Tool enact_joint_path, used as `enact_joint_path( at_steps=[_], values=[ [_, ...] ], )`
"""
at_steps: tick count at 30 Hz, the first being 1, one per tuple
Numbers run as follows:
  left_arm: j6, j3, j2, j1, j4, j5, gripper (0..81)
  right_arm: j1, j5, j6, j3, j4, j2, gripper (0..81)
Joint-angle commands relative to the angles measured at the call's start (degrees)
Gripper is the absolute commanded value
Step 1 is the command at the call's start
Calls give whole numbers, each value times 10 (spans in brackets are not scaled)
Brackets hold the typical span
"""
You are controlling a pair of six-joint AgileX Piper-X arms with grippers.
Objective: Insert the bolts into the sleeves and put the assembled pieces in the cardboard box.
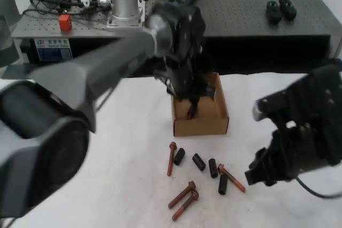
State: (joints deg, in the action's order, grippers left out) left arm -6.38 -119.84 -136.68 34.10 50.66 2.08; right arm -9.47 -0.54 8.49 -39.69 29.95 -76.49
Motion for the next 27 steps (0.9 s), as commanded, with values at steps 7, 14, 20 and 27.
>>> enact_joint_path(
  at_steps=[7,14,20,27],
  values=[
    [22,200,278,-30,-8,-120,310,-41,38,78,-139,95,-172,349],
    [26,400,426,-34,-104,-120,310,-62,63,83,-174,101,-239,349],
    [26,474,488,-34,-106,-120,310,-62,66,96,-174,73,-267,349],
    [26,515,512,-34,-100,-89,310,-67,62,96,-174,31,-275,309]
  ],
)
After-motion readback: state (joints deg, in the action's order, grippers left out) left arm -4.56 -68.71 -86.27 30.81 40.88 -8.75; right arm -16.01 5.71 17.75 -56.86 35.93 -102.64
